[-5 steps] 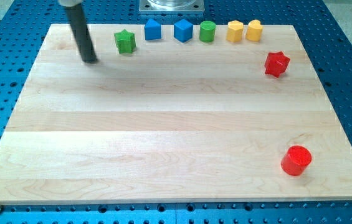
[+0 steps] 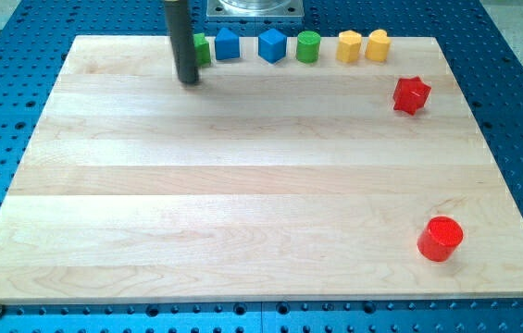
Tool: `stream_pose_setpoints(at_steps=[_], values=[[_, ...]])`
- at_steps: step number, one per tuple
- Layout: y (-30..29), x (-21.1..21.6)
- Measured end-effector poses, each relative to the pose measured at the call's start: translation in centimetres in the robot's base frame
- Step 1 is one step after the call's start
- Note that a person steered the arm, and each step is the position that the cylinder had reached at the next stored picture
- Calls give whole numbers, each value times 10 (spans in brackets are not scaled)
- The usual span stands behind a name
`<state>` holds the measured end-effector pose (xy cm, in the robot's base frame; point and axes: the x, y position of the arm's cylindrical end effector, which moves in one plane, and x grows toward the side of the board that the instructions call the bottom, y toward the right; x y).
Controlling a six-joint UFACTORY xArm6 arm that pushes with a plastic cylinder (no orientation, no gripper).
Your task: Place the green star left to the triangle
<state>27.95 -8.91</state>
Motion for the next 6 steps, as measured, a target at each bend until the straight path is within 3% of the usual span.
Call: stream_pose_setpoints(at_steps=[1, 6], values=[[9, -22], [-13, -34]])
